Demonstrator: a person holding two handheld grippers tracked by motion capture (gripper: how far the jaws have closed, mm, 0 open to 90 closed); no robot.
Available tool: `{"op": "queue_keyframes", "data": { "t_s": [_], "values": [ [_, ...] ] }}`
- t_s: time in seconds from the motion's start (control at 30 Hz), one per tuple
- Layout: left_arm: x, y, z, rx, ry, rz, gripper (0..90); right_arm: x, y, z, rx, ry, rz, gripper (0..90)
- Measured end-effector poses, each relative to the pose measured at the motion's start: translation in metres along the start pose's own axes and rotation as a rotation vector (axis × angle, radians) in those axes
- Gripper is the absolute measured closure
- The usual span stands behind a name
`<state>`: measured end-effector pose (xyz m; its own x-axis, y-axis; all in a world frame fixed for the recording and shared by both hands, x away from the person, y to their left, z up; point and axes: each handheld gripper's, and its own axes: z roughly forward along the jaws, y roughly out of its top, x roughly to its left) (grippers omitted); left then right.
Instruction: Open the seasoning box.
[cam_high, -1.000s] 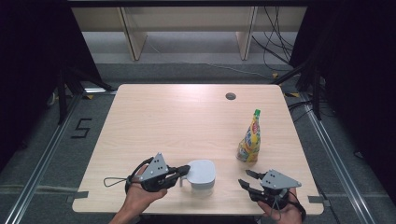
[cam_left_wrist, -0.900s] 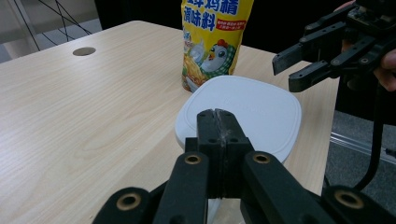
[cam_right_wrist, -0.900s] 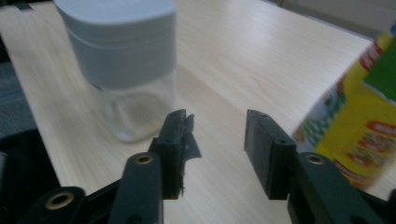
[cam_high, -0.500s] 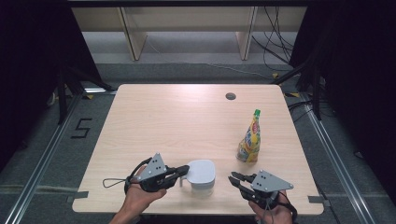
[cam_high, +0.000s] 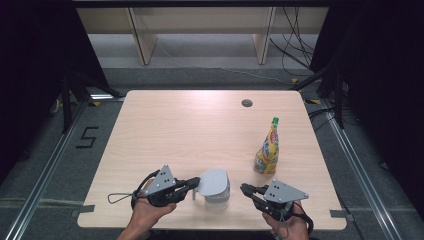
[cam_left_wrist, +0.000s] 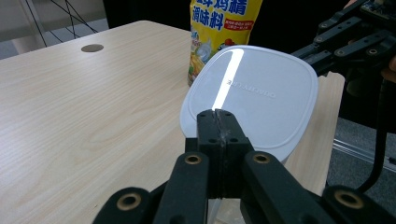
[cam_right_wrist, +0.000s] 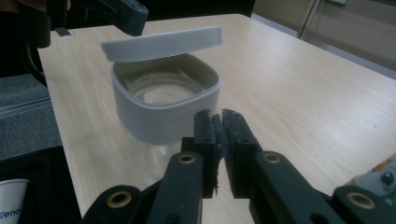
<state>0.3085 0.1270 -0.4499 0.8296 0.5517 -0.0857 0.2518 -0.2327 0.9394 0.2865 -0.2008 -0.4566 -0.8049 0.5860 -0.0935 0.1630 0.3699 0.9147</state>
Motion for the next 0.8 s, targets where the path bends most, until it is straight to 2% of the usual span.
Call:
{"op": "queue_keyframes", "data": {
  "t_s": [0.03,0.07,0.17,0.2,0.23,0.33,0.43,0.57,0.7,0.73,0.8],
  "values": [
    [0.001,0.000,0.000,-0.001,-0.004,0.014,89.1,-0.001,0.001,0.001,-0.010,0.003,-0.015,87.5],
    [0.001,0.000,0.000,-0.002,-0.006,0.008,89.0,-0.001,0.002,0.002,-0.013,0.009,-0.028,87.8],
    [0.001,0.000,0.000,-0.001,-0.007,0.013,89.1,0.001,0.006,0.004,-0.003,0.024,-0.031,88.9],
    [0.001,0.000,0.000,-0.001,-0.008,0.013,89.0,0.001,0.007,0.006,-0.016,0.023,-0.063,89.2],
    [0.001,0.000,0.000,-0.001,-0.007,0.005,89.0,0.003,0.007,0.007,-0.008,0.032,-0.036,89.4],
    [0.001,0.000,0.000,-0.003,-0.010,0.019,89.1,0.006,0.011,0.011,-0.007,0.056,-0.045,90.0],
    [0.001,-0.001,0.000,-0.009,-0.014,-0.005,89.1,0.008,0.013,0.014,-0.019,0.050,-0.053,90.0],
    [0.001,-0.001,0.000,-0.010,-0.011,-0.004,89.1,0.010,0.017,0.017,-0.012,0.065,-0.070,90.0],
    [0.001,0.000,0.000,-0.003,-0.008,0.014,88.9,0.013,0.021,0.020,-0.020,0.070,-0.078,90.0],
    [0.003,0.000,0.000,-0.001,-0.019,0.034,88.2,0.015,0.022,0.020,-0.025,0.063,-0.071,90.0],
    [0.005,0.000,-0.002,-0.001,-0.009,0.023,85.4,0.014,0.024,0.022,-0.027,0.076,-0.084,90.0]
  ]
}}
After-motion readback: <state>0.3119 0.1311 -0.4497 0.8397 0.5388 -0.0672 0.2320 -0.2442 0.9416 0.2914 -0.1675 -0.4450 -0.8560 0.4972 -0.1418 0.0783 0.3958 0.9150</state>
